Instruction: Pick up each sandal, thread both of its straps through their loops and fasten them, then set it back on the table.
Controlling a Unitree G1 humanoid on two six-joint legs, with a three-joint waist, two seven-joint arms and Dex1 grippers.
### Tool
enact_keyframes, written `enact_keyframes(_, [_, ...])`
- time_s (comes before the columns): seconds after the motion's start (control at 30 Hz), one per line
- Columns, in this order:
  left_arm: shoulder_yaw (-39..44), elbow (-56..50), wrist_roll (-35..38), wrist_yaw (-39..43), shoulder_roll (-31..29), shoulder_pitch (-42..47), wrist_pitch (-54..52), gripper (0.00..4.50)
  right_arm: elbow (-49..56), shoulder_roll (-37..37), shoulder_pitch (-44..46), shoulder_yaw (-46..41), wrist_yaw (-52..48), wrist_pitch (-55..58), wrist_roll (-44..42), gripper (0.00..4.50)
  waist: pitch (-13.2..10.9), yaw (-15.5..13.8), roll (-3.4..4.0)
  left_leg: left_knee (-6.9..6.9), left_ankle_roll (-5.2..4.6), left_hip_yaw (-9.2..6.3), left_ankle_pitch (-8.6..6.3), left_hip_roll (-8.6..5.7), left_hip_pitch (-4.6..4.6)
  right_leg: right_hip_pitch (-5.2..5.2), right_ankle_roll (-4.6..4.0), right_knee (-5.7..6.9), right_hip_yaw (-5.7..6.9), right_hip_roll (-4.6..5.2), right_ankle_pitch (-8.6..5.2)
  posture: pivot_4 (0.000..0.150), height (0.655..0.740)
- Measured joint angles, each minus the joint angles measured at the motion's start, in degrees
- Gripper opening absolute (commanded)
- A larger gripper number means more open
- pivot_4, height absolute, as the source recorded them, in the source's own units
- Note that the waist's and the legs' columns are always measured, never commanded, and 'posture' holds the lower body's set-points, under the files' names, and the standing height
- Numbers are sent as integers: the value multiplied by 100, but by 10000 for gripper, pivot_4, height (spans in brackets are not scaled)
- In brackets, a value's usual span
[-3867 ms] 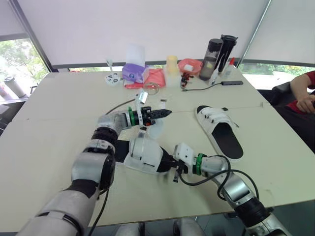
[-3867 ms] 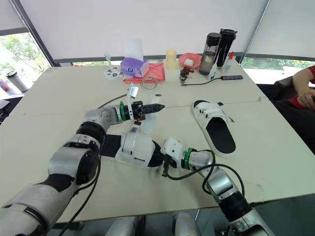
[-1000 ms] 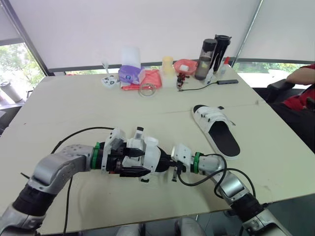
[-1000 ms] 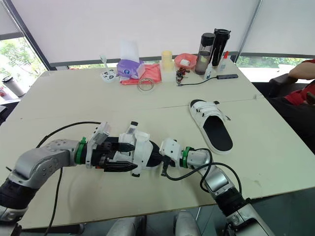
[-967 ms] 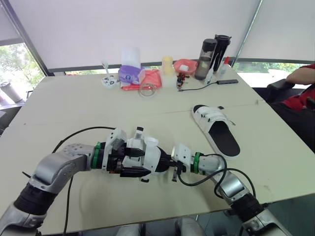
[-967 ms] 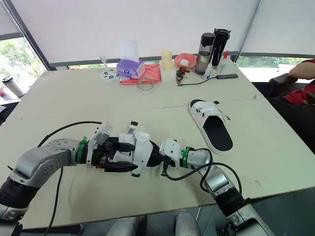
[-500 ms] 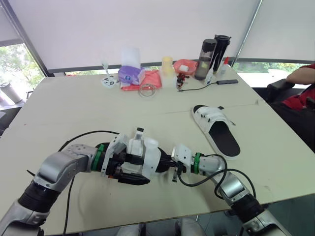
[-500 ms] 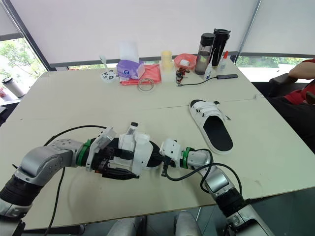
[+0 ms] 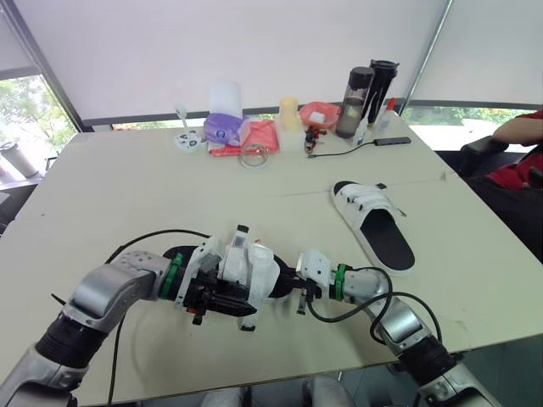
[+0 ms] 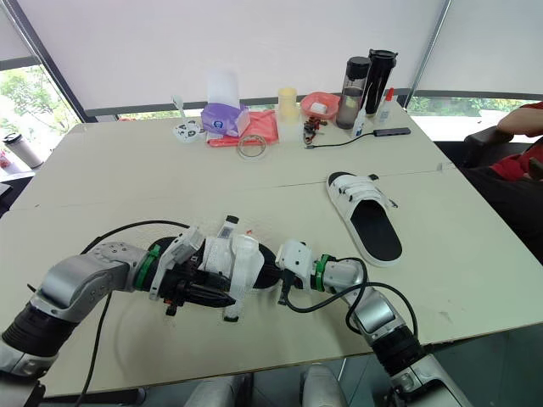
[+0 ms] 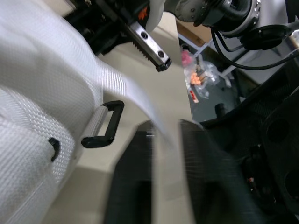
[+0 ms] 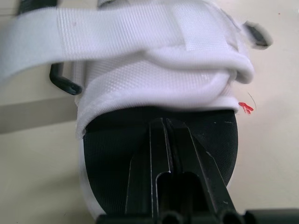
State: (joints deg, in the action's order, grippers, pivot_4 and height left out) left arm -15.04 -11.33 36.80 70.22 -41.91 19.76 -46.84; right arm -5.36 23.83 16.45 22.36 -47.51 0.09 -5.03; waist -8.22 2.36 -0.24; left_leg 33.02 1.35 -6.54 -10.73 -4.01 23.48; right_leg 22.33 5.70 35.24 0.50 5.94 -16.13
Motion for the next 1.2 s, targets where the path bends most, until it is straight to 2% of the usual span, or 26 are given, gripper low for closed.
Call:
enact_keyframes(0.2, [101, 167, -42, -157, 256, 99, 18, 694, 0, 0, -1, -9, 0, 0, 0, 0, -2, -4, -2, 0, 0, 0, 0, 0, 2, 1, 0, -2, 0, 0, 0, 1500, 7400])
enact_keyframes(0.47, [858, 184, 622, -410, 394, 581, -635, 694, 2, -1, 0, 0, 0, 0, 0, 0, -3, 4, -4, 0, 0, 1, 0, 0, 0, 0, 1, -2, 1, 0, 0, 1500, 7400])
enact_keyframes(0.63, [888, 146, 670, -430, 313, 489, -780, 694, 2, -2, 1, -5, 0, 0, 0, 0, -4, 0, -5, 0, 0, 1, 0, 0, 0, 0, 1, -2, 1, 0, 0, 1500, 7400])
enact_keyframes(0.87, [946, 602, 673, -659, 589, 670, -791, 694, 1, -4, 15, 1, 0, 0, 0, 0, -10, 2, -13, 0, 0, 0, 0, 0, 0, 3, 1, -3, 1, 0, 0, 1500, 7400])
enact_keyframes(1.0, [915, 1144, 612, -331, 536, 1216, -740, 694, 0, -3, 20, 4, 0, 0, 1, 0, -13, 3, -18, 0, 0, 1, 0, -1, 1, 4, 0, -4, 2, 0, 0, 1500, 7400])
enact_keyframes(1.2, [463, 2334, -23, 415, 532, 1825, -207, 694, 1, -4, 42, 38, -1, -1, 0, 0, -14, 7, -21, -1, 0, -1, 0, -1, -1, 11, -1, -4, 3, 1, 2, 1500, 7400])
